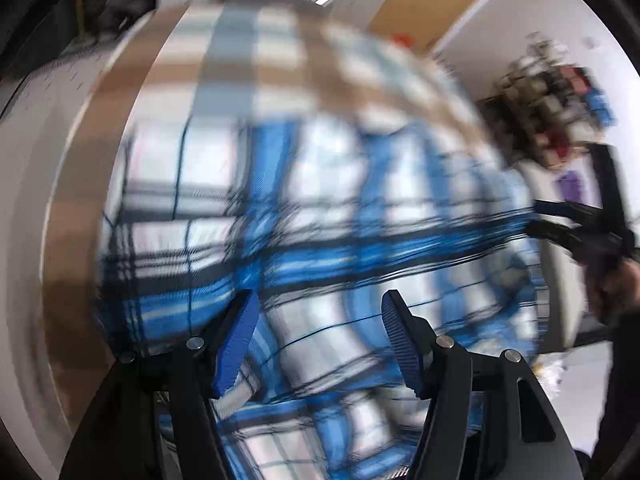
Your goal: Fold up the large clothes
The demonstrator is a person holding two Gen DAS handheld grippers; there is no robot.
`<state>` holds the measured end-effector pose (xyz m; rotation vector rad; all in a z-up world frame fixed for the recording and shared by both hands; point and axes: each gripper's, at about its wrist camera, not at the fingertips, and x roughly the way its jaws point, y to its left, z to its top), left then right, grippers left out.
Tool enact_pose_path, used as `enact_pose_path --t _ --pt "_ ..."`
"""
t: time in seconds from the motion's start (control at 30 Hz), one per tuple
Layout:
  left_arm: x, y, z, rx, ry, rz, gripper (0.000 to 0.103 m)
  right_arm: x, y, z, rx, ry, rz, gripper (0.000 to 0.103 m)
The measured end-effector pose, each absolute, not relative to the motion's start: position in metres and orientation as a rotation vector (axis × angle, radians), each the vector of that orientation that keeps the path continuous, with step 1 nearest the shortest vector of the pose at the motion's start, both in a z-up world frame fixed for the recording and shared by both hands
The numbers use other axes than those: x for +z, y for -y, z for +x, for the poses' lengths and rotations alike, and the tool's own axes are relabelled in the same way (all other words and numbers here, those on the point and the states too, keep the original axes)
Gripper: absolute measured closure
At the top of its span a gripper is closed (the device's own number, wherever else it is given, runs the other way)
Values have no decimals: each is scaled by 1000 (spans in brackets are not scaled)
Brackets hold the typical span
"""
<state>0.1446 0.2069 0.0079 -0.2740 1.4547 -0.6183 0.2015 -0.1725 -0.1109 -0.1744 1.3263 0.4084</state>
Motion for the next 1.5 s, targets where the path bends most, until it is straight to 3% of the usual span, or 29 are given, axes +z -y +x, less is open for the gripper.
enact_pose_path --t 0.1,0.17,0.37,0.5,0.7,0.83,1.0,1.17,1.23,1.3,1.5 --pt "54 -202 159 -693 -1324 -270 43 -102 178 216 378 -1285 -106 0" --pt "53 -199 177 -662 -1297 -241 43 -118 177 228 333 -1335 -78 0" --pt "-30 -190 194 -566 -1546 -265 44 -174 163 239 257 -1462 -124 0" --pt "-48 -199 187 -548 -1562 -338 44 -174 158 233 255 -1428 -184 0" --pt "7 -211 193 -578 -1494 -241 44 -128 176 225 304 -1318 -150 0" --pt "38 -200 207 -588 -1363 41 44 -103 161 218 320 -1162 -441 0" --pt "-9 -188 219 -636 -1519 242 43 -133 138 241 415 -1249 -645 0" --pt "-36 -197 225 -601 -1548 190 43 -163 155 266 425 -1342 -565 0" --pt "-40 -197 223 -616 -1535 207 38 -164 156 269 455 -1346 -567 0" --pt "-40 -191 217 -650 -1526 258 23 -166 155 270 471 -1353 -569 0" --pt "-41 -176 205 -641 -1489 419 20 -169 151 270 452 -1366 -580 0"
